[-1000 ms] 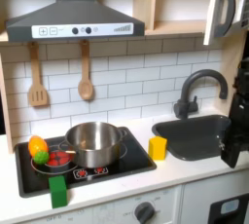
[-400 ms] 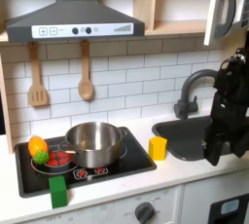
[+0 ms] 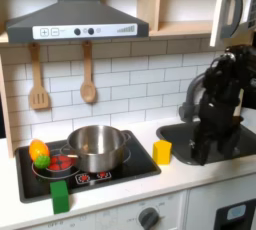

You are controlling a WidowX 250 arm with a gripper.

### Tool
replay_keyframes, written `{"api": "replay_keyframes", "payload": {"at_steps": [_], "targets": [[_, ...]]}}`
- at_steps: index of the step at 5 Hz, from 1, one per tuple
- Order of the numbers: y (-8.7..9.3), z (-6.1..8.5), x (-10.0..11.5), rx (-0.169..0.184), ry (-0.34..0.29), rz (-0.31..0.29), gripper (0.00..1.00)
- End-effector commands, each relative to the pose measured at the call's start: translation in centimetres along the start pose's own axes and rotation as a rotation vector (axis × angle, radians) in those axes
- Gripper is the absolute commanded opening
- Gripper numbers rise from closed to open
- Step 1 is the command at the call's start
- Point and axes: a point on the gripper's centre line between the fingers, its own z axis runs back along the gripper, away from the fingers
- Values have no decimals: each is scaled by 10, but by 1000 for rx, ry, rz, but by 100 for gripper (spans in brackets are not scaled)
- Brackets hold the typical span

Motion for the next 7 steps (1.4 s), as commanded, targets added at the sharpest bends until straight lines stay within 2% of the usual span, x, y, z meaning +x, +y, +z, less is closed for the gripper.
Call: {"api": "replay_keyframes", "payload": {"at_steps": [1,2,3,4,5,7], "targets": [[16,1,33,28,-40,37,100],[21,3,47,35,-64,55,100],[25,2,63,45,-81,59,92],[30,3,80,47,-104,53,31],[41,7,96,55,-128,77,0],[55,20,123,60,-207,105,0]]}}
